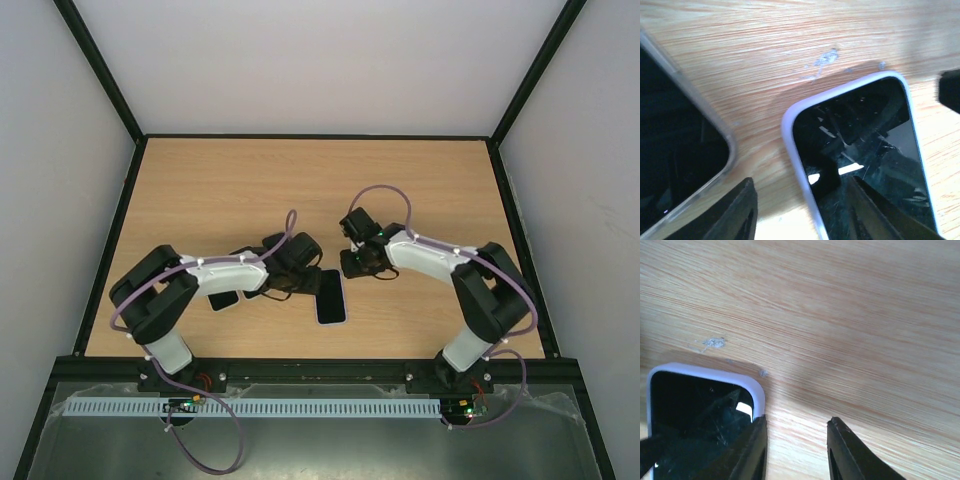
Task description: Put the phone into the phone case
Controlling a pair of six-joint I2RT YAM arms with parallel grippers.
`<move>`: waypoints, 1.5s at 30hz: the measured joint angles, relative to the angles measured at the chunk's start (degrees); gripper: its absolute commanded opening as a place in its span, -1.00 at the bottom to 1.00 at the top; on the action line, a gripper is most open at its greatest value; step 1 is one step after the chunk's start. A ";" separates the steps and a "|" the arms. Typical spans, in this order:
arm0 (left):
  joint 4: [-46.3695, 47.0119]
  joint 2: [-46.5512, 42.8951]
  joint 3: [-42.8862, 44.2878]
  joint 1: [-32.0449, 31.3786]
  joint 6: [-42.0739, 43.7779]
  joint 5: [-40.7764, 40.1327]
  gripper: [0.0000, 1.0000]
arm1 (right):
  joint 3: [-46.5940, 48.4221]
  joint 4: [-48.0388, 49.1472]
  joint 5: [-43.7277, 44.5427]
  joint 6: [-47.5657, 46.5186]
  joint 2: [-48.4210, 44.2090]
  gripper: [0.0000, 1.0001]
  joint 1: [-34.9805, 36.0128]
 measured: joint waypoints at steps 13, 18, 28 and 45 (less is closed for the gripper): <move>-6.73 -20.04 -1.03 3.21 -0.76 -4.24 0.69 | -0.35 -3.74 14.23 3.78 -22.58 0.89 -3.04; -10.16 -31.34 -5.22 8.76 -1.57 -6.51 0.98 | -2.73 -4.66 22.23 6.08 -31.71 0.96 -3.17; -19.52 -54.36 -7.52 15.74 -1.81 -17.14 0.99 | -8.37 -5.14 37.07 11.06 -51.76 0.96 -3.43; -23.26 -64.54 -13.84 15.93 -6.58 -26.12 0.99 | -16.76 -4.85 46.01 14.01 -68.78 0.96 -3.43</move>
